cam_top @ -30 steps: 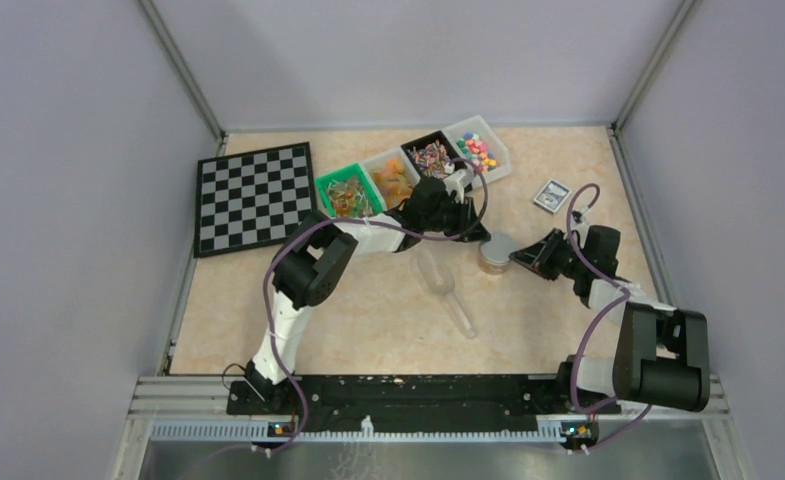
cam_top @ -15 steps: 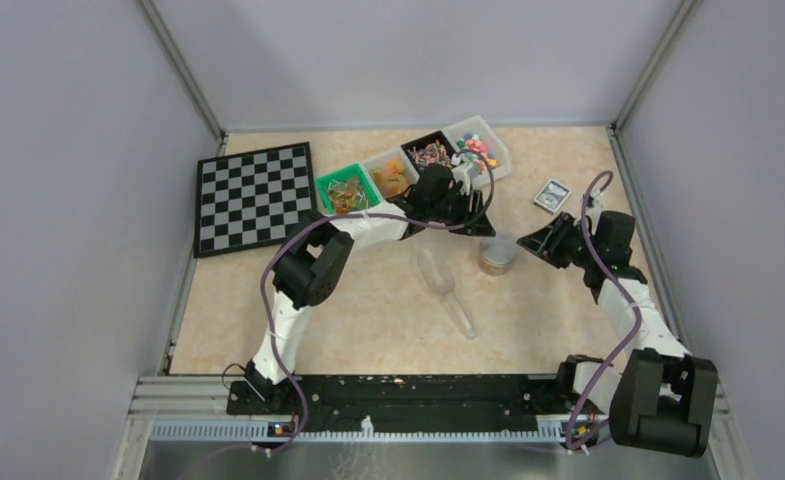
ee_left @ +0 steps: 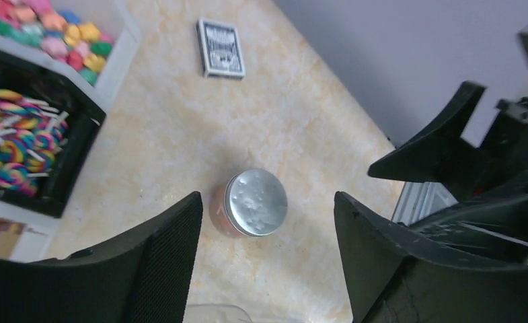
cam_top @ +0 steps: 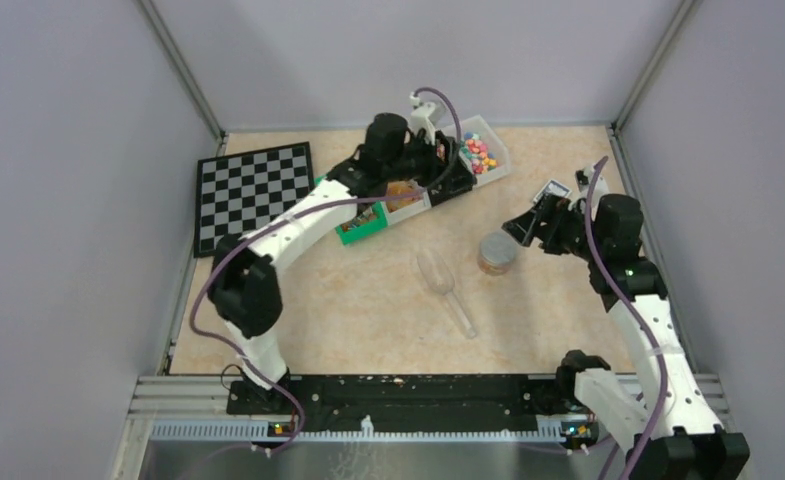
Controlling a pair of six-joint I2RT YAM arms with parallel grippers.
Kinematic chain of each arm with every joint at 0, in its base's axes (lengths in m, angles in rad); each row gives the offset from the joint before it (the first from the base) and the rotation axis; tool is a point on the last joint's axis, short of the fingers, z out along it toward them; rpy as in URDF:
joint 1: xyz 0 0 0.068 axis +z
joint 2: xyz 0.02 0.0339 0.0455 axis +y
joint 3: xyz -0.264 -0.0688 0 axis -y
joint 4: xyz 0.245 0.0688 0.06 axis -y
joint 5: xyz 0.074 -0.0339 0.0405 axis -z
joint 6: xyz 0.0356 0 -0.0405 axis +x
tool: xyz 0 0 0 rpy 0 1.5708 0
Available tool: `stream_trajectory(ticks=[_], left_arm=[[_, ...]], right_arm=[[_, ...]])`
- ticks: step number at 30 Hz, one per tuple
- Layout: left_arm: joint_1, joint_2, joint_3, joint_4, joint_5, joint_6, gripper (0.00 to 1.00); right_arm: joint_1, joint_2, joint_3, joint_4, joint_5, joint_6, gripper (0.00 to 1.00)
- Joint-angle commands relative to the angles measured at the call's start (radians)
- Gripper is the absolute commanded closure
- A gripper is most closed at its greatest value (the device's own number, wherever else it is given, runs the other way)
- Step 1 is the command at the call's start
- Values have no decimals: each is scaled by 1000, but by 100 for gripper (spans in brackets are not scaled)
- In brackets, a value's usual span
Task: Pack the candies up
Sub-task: Screw the bottle lid onto the packing bottle, then reset both arms
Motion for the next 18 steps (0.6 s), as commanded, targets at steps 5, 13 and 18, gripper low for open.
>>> stream_trajectory(ticks=[5,13,18], left_arm=[[6,-419,-160,-65,-188,189,18],[5,-762,-394,-119,-324,226,12],[6,-922,-482,-166,-357,207,1]], right_arm=[[49,-151,154,-206,219,-182,14],[49,-279,195,-273,178,-189,11],[49,-327,221,-314,216,-196,10]])
